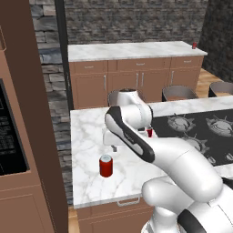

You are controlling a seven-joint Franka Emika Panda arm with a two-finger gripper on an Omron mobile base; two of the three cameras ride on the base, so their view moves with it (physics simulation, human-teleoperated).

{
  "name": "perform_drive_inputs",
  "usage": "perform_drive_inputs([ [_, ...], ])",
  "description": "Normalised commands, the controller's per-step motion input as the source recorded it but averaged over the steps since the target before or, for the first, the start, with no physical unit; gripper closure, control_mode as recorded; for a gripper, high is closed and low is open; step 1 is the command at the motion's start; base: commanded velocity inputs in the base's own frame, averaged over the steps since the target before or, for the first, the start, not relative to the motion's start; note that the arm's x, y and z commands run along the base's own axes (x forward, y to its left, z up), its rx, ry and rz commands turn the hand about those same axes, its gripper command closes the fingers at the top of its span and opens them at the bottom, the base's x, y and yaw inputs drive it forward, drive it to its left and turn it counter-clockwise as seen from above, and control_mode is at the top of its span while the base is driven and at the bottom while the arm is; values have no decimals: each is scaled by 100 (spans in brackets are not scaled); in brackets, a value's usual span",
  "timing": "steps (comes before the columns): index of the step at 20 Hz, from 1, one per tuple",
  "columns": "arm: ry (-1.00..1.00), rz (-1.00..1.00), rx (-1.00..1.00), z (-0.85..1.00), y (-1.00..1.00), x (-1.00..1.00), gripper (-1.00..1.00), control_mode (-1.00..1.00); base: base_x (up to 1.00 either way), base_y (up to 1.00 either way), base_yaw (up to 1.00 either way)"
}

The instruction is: Four empty soda cans are scattered around the kitchen. Gather all the cans and cluster them next to the stove for recycling.

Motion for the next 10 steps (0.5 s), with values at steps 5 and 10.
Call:
perform_drive_inputs([
  [5, -3, 0, 0, 0, 26, 0, -100, -100, 0, 0, 0],
  [10, -11, 1, 0, -5, 12, 0, -100, -100, 0, 0, 0],
])
